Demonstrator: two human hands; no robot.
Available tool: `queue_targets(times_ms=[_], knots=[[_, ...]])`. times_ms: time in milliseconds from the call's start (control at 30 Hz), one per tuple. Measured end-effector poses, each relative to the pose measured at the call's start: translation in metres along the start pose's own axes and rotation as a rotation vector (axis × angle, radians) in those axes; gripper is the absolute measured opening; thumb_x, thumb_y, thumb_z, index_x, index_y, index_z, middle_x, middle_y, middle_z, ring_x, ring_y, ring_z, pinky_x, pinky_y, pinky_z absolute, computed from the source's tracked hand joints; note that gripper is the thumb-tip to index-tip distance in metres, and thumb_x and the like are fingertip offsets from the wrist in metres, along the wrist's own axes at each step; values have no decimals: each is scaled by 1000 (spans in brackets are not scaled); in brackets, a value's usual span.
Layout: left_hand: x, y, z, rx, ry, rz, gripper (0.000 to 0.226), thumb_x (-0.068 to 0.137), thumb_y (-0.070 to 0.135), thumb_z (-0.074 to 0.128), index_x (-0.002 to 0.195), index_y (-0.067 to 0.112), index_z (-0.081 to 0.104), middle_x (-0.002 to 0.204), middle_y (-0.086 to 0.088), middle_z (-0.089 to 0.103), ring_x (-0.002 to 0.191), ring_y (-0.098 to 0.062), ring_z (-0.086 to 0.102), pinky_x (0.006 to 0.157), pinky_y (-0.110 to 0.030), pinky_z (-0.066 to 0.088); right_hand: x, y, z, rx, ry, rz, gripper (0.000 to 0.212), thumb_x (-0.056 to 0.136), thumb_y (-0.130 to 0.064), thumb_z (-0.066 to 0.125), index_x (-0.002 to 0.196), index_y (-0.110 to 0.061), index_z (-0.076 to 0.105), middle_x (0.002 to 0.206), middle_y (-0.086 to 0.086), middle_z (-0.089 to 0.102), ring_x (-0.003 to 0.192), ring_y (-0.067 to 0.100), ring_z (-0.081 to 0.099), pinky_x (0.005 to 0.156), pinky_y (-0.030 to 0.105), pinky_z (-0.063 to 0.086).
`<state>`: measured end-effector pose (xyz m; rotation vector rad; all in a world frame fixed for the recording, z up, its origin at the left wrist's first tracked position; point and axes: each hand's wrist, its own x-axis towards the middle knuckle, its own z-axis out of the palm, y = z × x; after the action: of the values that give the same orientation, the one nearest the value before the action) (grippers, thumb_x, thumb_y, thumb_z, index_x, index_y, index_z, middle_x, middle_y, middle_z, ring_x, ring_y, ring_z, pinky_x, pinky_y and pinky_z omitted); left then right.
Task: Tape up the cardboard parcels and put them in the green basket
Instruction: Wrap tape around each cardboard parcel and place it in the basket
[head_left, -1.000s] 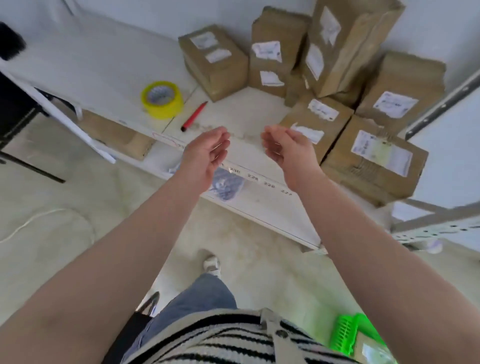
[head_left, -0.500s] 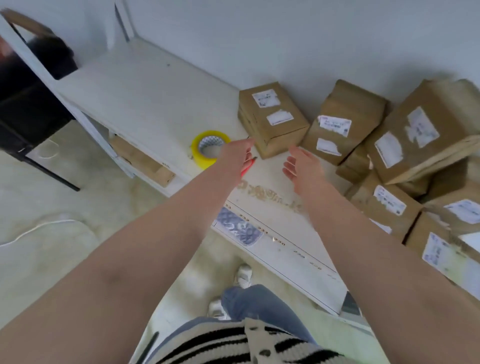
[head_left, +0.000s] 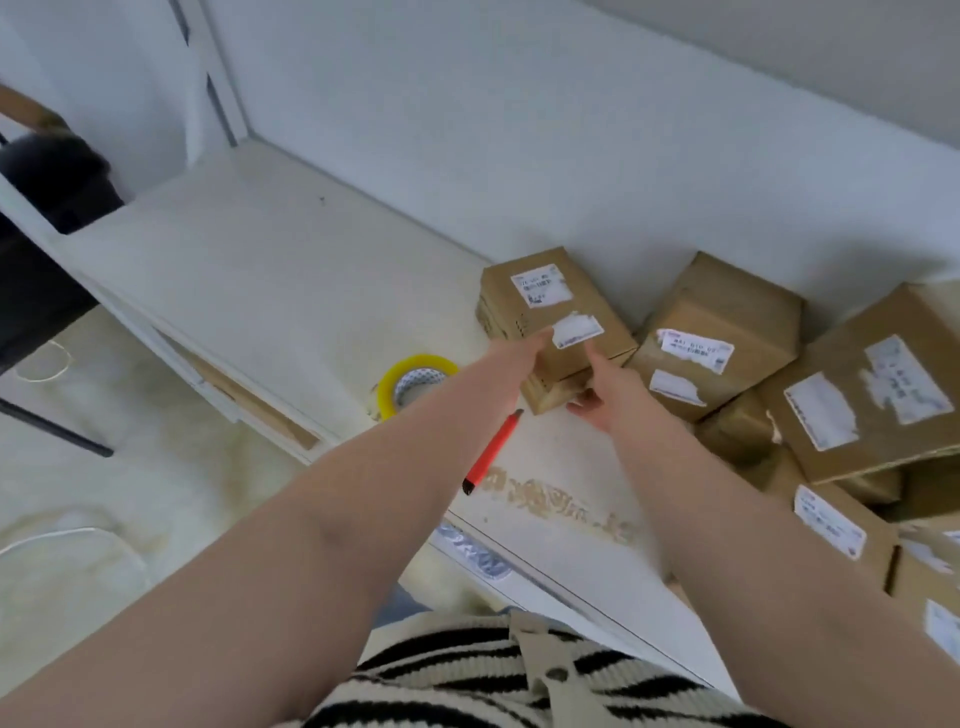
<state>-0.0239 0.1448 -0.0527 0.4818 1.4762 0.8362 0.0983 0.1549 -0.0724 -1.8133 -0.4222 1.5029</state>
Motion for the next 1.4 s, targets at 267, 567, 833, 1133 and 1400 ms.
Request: queue_targets(times_ms=[267, 567, 833, 1133, 1400], knots=[[24, 26, -29, 65, -47, -4, 76, 83, 50, 73, 136, 9, 36, 131, -6, 57, 113, -27, 59, 87, -32, 46, -29, 18, 77, 293, 191, -117, 21, 89, -12, 70, 107, -6, 61, 91, 9, 63, 71, 18, 60, 79, 38, 57], [43, 75, -140, 26, -62, 150, 63, 86, 40, 74, 127, 7, 39, 121, -4, 58, 109, -22, 59, 98, -36, 48, -85, 23, 149, 432, 250, -209, 49, 88, -46, 67, 125, -19, 49, 116, 0, 56, 96, 10, 58, 91, 34, 55], [40, 73, -242, -93, -369, 44, 43, 100, 28, 55, 133, 2, 53, 117, -7, 71, 104, -16, 69, 90, -31, 55, -98, 9, 155, 365, -162, -183, 34, 90, -45, 63, 109, -16, 67, 99, -1, 74, 92, 14, 69, 73, 29, 54], [11, 86, -261, 139, -48, 198, 45, 92, 64, 50, 102, 23, 64, 89, 17, 66, 86, -1, 57, 86, -26, 42, -115, 37, 198, 232, -139, -440, 31, 85, -13, 74, 114, -20, 68, 105, 1, 74, 94, 18, 72, 78, 31, 58], [-3, 82, -257, 250, 22, 297, 71, 79, 49, 78, 131, 10, 50, 122, -3, 63, 106, -22, 62, 77, -29, 47, -141, 59, 229, 61, -48, -616, 35, 82, -14, 76, 113, -28, 67, 103, -8, 72, 92, 8, 70, 79, 26, 57]])
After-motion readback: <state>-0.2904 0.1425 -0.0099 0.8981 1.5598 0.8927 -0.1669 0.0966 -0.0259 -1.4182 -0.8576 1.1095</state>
